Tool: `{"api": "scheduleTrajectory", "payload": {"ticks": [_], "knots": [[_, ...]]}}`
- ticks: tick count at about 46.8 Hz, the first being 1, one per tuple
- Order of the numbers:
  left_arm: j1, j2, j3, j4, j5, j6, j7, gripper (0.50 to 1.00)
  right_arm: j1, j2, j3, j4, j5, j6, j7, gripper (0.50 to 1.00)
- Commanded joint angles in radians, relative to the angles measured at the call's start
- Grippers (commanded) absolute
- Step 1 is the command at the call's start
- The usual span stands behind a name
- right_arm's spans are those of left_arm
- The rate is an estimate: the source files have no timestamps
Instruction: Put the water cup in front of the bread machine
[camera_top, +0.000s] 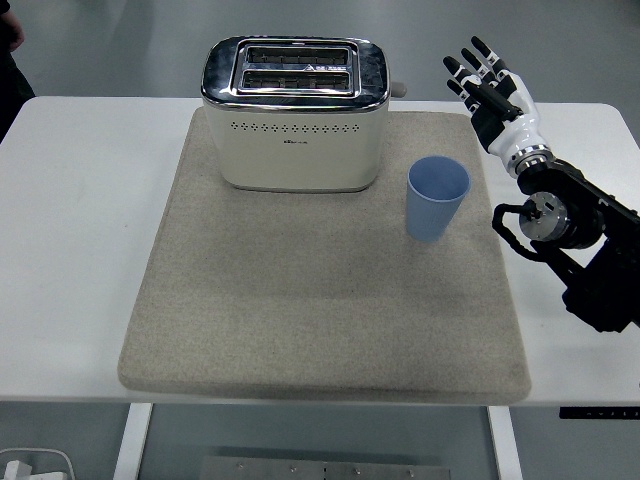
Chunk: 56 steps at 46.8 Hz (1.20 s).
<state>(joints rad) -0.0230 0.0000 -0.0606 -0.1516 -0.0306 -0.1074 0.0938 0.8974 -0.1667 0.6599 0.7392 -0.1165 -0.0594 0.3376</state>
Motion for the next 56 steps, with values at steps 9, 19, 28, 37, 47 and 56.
{"api": "scheduleTrajectory", "payload": {"ticks": [9,19,28,37,47,56], "knots": [[0.0,0.0,0.001,0.0,0.0,-0.003,0.001,1.0,0.0,-0.004,0.004,0.0,0.005,0.0,-0.002,0.932],[0.0,0.0,0.002,0.017,-0.003,0.011,0.001,1.0,-0.002,-0.008,0.001,0.002,0.002,0.007,-0.003,0.932],[0.0,0.0,0.001,0.014,-0.002,0.011,0.001,1.0,-0.008,-0.011,-0.01,0.008,-0.005,0.016,-0.003,0.932],[0.0,0.0,0.002,0.017,-0.003,0.011,0.001,1.0,-0.014,-0.017,-0.023,0.02,-0.04,0.041,-0.002,0.932],[0.0,0.0,0.002,0.015,-0.003,0.011,0.001,1.0,-0.017,-0.016,-0.025,0.015,-0.04,0.047,-0.012,0.932],[0.0,0.0,0.002,0.015,-0.002,0.011,0.001,1.0,-0.017,-0.016,-0.025,0.015,-0.041,0.047,-0.011,0.932]]}}
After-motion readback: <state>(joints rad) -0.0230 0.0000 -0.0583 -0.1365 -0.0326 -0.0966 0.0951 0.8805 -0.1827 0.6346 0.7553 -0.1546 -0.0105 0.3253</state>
